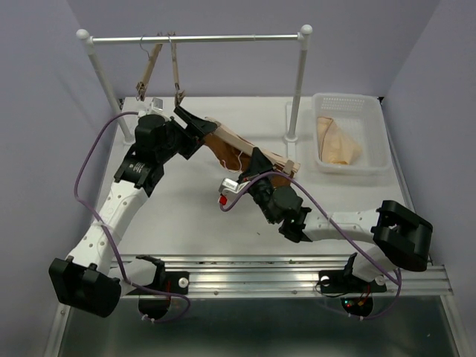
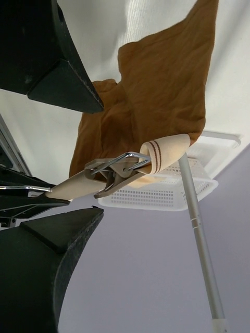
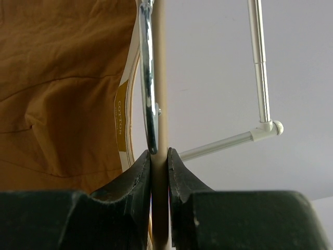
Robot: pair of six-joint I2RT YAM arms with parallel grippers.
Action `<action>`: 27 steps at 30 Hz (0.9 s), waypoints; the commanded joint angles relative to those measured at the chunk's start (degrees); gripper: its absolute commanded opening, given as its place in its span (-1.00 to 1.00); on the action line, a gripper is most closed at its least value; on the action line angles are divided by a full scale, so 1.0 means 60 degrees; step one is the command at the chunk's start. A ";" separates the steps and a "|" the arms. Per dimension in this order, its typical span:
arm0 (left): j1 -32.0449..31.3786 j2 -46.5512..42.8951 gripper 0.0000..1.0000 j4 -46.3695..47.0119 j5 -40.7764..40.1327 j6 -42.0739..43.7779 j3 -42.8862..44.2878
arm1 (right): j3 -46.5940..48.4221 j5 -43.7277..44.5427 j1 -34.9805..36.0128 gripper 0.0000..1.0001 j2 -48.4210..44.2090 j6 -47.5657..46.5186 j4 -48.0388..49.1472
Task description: Remove the underwear clipped to the hanger
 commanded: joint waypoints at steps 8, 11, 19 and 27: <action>-0.0058 0.0337 0.36 0.0580 0.0354 0.0240 0.0600 | 0.0218 0.0231 0.0182 -0.99 -0.0004 -0.0169 0.0295; -0.0058 0.0366 0.29 0.0565 0.0340 0.0255 0.0702 | 0.0233 0.0260 0.0182 -0.99 0.0040 -0.0198 0.0221; -0.0058 0.0454 0.12 0.0316 0.0413 0.0328 0.0937 | 0.0292 0.0319 0.0182 -0.99 0.0157 -0.0213 0.0074; -0.0058 0.0601 -0.08 0.0331 0.0559 0.0328 0.0937 | 0.0336 0.0348 0.0182 -0.99 0.0187 -0.0169 -0.0028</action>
